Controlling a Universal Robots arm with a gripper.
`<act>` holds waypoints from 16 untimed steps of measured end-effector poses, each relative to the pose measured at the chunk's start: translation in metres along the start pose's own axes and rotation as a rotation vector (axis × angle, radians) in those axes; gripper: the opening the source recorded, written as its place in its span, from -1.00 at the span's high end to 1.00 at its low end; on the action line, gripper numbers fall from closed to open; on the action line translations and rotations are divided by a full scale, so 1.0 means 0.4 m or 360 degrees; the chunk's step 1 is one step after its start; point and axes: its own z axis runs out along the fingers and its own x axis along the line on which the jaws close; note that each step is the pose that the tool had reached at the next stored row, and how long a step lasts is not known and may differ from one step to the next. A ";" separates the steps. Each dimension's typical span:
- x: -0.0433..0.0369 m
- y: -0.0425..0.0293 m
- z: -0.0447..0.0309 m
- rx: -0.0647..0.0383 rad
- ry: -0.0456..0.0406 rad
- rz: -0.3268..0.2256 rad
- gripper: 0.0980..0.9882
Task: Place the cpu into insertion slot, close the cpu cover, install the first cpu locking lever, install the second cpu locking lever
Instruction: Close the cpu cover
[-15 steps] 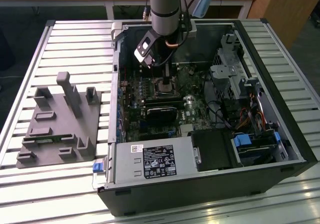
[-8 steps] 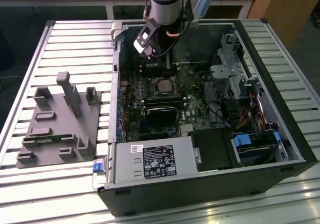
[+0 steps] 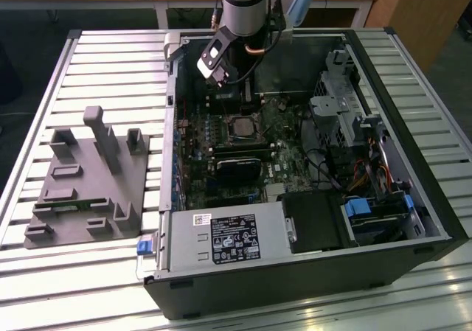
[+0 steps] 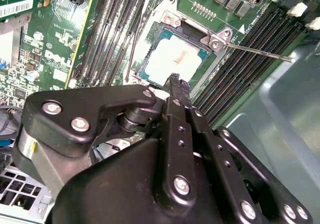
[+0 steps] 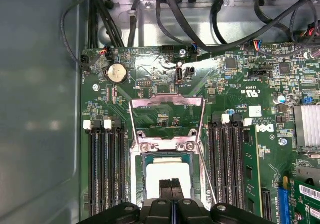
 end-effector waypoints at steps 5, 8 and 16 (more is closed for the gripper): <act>0.000 0.000 0.000 0.0000 0.0001 0.0000 0.98; 0.000 0.000 -0.001 0.0000 0.0001 0.0000 0.98; 0.001 0.005 -0.053 0.0000 0.0001 0.0000 0.98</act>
